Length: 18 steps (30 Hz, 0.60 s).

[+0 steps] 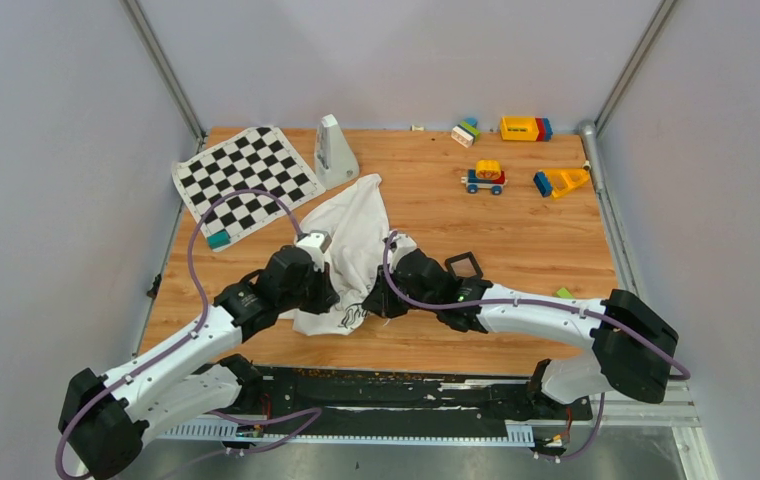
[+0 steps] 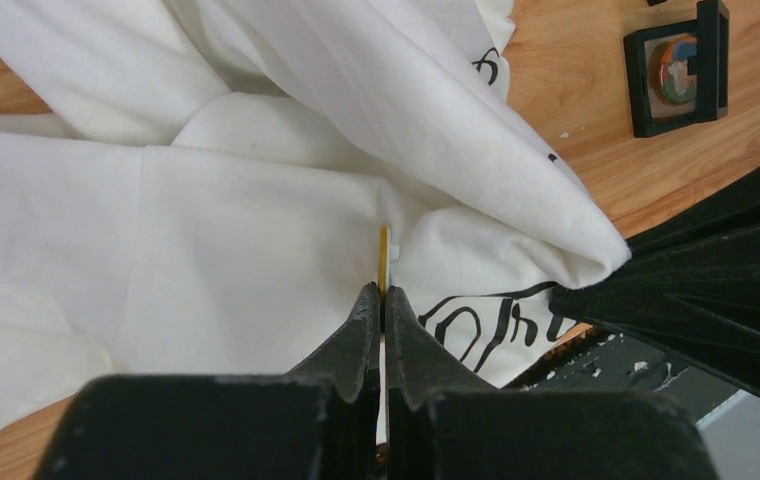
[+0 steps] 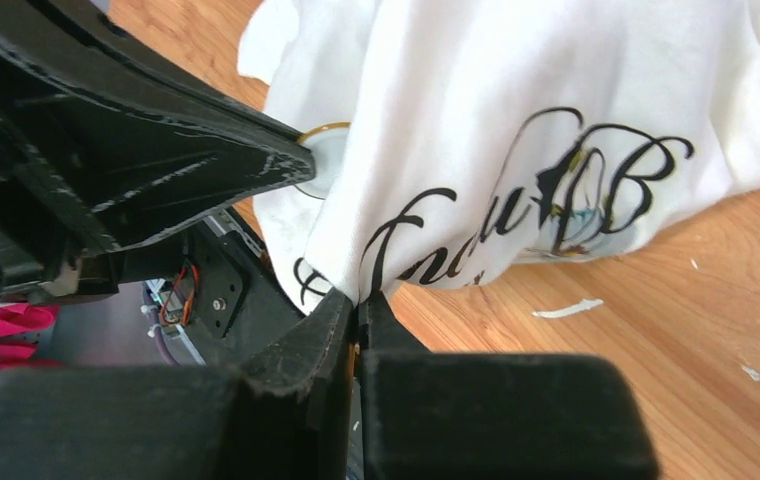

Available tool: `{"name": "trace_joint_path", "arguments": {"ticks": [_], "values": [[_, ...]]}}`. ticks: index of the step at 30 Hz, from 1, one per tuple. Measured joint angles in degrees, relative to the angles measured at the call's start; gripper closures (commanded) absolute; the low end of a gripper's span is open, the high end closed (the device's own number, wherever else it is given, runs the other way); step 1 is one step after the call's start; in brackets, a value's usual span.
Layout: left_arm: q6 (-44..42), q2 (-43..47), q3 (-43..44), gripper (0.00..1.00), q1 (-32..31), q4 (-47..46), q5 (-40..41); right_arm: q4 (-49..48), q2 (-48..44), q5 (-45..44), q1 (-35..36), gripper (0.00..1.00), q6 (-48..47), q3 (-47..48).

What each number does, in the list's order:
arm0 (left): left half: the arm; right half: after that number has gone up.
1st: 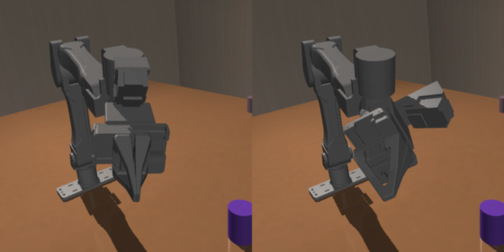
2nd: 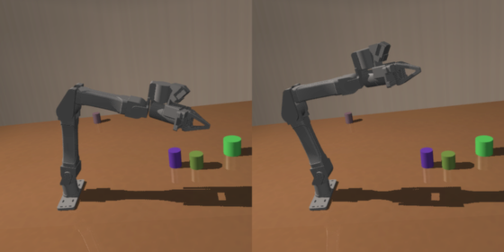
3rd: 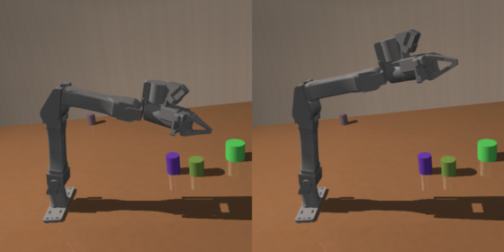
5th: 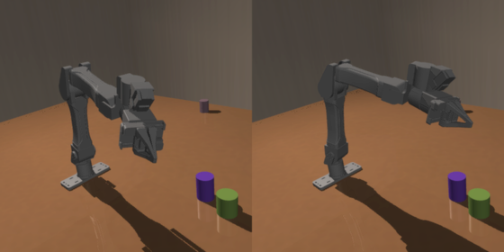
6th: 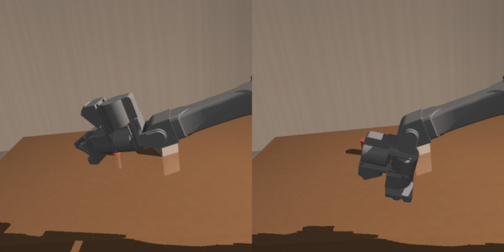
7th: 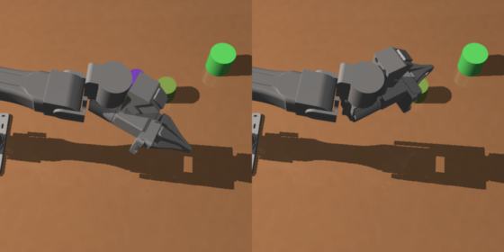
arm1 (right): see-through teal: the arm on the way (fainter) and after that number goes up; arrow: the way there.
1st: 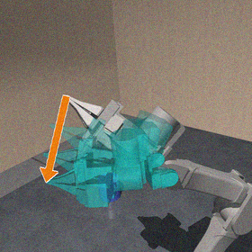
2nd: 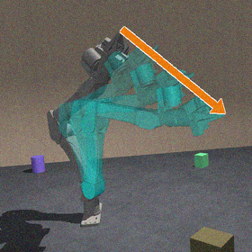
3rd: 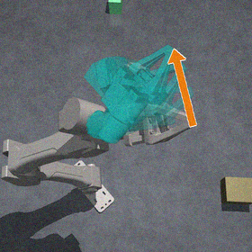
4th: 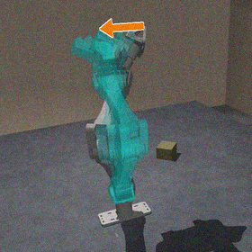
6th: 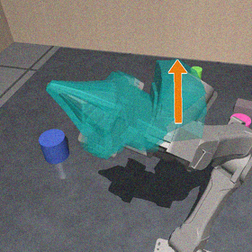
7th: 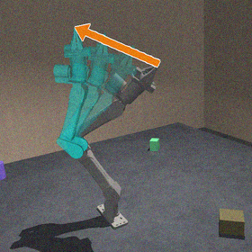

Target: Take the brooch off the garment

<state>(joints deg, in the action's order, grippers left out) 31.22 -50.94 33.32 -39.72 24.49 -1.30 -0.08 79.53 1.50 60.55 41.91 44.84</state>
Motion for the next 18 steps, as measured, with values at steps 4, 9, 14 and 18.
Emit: {"name": "trace_joint_path", "arguments": {"ticks": [4,9,14,18], "values": [[0.3,1.0,0.0,1.0,0.1,0.4,-0.5,2.0,0.1,-1.1,-0.5,0.9,0.2,0.0],[0.7,2.5,0.0,1.0,0.7,0.6,-2.1,3.7,0.1,-1.8,-1.9,0.97,0.0,0.3],[1.1,1.0,0.6,1.0,0.9,1.9,-4.4,5.9,0.1,-2.1,-2.5,0.98,-1.7,2.8],[1.7,-0.2,2.2,1.0,0.9,2.7,-5.4,7.1,0.1,-2.1,-2.5,0.98,-3.0,5.4]]}}
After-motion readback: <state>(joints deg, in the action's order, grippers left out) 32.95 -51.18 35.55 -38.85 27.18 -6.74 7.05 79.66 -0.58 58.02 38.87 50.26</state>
